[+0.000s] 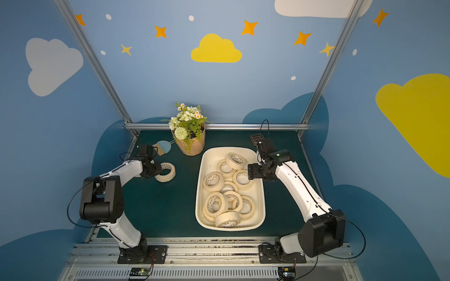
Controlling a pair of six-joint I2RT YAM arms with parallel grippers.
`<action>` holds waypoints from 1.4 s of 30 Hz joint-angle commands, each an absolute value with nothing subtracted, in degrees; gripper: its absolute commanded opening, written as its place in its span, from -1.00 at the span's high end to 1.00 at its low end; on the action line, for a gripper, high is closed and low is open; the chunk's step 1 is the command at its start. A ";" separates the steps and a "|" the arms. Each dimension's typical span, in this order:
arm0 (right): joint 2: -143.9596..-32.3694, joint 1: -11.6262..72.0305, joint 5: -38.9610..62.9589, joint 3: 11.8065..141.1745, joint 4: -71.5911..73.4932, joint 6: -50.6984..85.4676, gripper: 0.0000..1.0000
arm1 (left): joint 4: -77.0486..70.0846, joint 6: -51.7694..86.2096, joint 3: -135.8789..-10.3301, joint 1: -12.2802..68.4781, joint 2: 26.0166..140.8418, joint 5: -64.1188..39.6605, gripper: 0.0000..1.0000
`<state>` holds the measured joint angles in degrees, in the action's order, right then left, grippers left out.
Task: Take out the art tape in the storage box
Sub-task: Place the art tape at the center of the board.
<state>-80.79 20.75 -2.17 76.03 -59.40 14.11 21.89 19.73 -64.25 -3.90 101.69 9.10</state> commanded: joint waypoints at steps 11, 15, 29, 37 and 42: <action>-84.80 21.28 1.63 75.85 -59.53 12.74 -0.85 | 23.23 19.41 -77.36 -9.00 111.91 11.59 0.93; -85.77 21.52 1.76 76.11 -58.88 12.70 -0.85 | 25.18 18.83 -77.90 -10.69 112.41 11.54 0.93; -97.61 23.91 2.45 84.58 -56.10 11.49 -0.70 | 27.05 16.81 -74.12 -11.87 107.99 11.82 0.02; -101.48 24.48 0.88 81.09 -57.13 14.39 -0.43 | 30.48 15.42 -72.78 -8.80 97.05 13.19 -0.23; -105.85 23.73 0.98 81.59 -55.84 17.75 -0.43 | 32.52 14.82 -72.14 -2.52 90.26 13.36 -0.26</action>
<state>-103.53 24.05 1.39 81.80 -55.99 15.03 29.50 15.90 -72.84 -5.41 92.62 13.10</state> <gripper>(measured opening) 0.715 0.626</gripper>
